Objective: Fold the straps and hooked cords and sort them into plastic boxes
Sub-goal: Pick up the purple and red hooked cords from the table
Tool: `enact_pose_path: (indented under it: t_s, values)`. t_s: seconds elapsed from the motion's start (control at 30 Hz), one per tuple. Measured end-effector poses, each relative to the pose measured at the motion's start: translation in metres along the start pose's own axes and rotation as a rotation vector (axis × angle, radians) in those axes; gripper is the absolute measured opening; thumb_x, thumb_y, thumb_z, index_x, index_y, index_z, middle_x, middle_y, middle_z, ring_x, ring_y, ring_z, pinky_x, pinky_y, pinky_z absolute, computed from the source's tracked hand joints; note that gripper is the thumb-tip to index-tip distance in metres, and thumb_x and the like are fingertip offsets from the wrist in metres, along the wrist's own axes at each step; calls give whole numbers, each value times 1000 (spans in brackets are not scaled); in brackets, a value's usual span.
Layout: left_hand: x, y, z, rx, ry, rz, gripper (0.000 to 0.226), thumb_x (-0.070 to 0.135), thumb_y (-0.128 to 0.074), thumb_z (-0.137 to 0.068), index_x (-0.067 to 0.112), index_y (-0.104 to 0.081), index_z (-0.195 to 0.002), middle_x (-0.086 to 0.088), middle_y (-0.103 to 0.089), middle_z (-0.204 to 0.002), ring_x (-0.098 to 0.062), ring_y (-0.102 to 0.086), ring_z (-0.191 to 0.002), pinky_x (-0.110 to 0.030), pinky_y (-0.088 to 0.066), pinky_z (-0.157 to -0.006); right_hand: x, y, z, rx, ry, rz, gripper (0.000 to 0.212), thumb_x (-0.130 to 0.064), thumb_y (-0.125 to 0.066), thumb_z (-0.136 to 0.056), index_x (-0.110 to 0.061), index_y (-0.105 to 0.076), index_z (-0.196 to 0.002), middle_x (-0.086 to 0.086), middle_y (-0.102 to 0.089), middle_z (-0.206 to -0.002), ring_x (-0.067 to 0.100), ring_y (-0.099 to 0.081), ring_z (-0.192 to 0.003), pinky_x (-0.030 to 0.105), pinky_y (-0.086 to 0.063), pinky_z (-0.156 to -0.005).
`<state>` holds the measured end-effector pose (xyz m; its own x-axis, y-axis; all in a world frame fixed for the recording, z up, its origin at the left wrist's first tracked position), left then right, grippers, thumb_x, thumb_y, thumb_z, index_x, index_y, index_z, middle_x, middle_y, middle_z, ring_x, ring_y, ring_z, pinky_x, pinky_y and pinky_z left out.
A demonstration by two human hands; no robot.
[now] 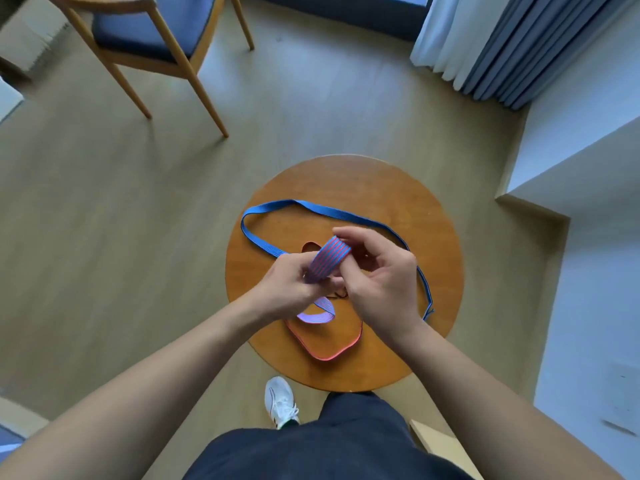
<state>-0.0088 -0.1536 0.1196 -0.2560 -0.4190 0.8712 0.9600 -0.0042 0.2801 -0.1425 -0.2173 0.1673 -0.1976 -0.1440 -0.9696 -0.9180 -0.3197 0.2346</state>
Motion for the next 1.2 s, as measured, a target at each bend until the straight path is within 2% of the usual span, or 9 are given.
enact_pose_path:
  t_s: [0.1, 0.23, 0.37, 0.57, 0.67, 0.77, 0.87, 1.07, 1.2]
  values:
    - [18, 15, 8, 77, -24, 141, 25, 14, -70, -96, -2, -68, -77, -19, -69, -76, -23, -62, -76, -43, -52, -76, -21, 2, -9, -4, 23, -50, 32, 1, -67, -84, -14, -70, -112, -1, -73, -96, 15, -71, -86, 25, -58, -76]
    - [61, 45, 22, 197, -78, 287, 36, 21, -62, -102, 11, -64, -68, -3, -62, -60, -17, -59, -57, -25, -51, -59, -4, 0, -7, -158, -185, 31, 52, -2, -66, -77, -19, -58, -126, -1, -67, -112, 17, -64, -101, 35, -56, -86]
    - [102, 63, 44, 202, -121, 423, 33, 40, -66, -92, 21, -69, -65, -4, -62, -57, -23, -62, -58, -47, -56, -73, 20, -37, 24, -593, -357, 269, 67, -38, -80, -78, -32, -49, -138, -11, -56, -133, 10, -53, -118, 32, -47, -101]
    - [119, 85, 78, 323, -182, 477, 34, 30, -64, -101, 15, -65, -71, -1, -55, -58, -17, -58, -54, -59, -58, -86, 4, -66, 41, -761, -369, 217, 77, -67, -83, -61, -46, -54, -130, -25, -56, -129, 1, -53, -117, 28, -48, -97]
    - [129, 94, 92, 338, -236, 519, 28, 26, -66, -100, 15, -65, -75, 0, -57, -60, -15, -61, -55, -49, -62, -77, -6, -78, 56, -821, -355, 267, 60, -53, -85, -68, -37, -62, -120, -18, -64, -120, 3, -58, -110, 24, -51, -86]
    - [139, 107, 103, 387, -283, 514, 9, 18, -70, -86, 11, -65, -85, -4, -65, -65, -21, -65, -61, -46, -62, -68, -23, -74, 59, -596, -261, 349, 19, -25, -76, -85, -19, -71, -103, -2, -73, -100, 16, -69, -94, 36, -59, -85]
    - [128, 134, 104, 475, -238, 503, 19, 17, -69, -72, 10, -68, -89, -13, -68, -80, -24, -68, -76, -49, -63, -79, -52, -49, 61, -480, -251, 206, 16, -10, -72, -88, -12, -69, -104, 11, -75, -95, 23, -72, -87, 40, -59, -82]
    - [87, 138, 94, 435, -51, 423, 15, 23, -73, -84, 16, -66, -96, -20, -75, -113, -35, -70, -105, -54, -54, -99, -145, -10, 47, -424, -54, -27, 13, 0, -70, -89, -13, -69, -85, 6, -72, -74, 15, -69, -71, 26, -57, -67]
    - [87, 104, 97, 216, -115, 455, 34, 47, -66, -77, 18, -68, -96, 6, -75, -85, -22, -64, -90, -44, -45, -91, -199, -10, 45, -430, 62, -92, 9, 1, -65, -92, -1, -70, -100, 19, -73, -86, 21, -71, -78, 32, -60, -70]
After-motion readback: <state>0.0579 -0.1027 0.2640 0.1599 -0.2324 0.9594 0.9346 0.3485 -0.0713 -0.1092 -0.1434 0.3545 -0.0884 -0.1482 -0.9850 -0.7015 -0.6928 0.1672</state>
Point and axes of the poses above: each hand's wrist, its own z-axis away from the middle knuckle, its own y-axis out of the back of the hand, x = y × z, the point moved 4 cm from there along -z, towards the middle knuckle
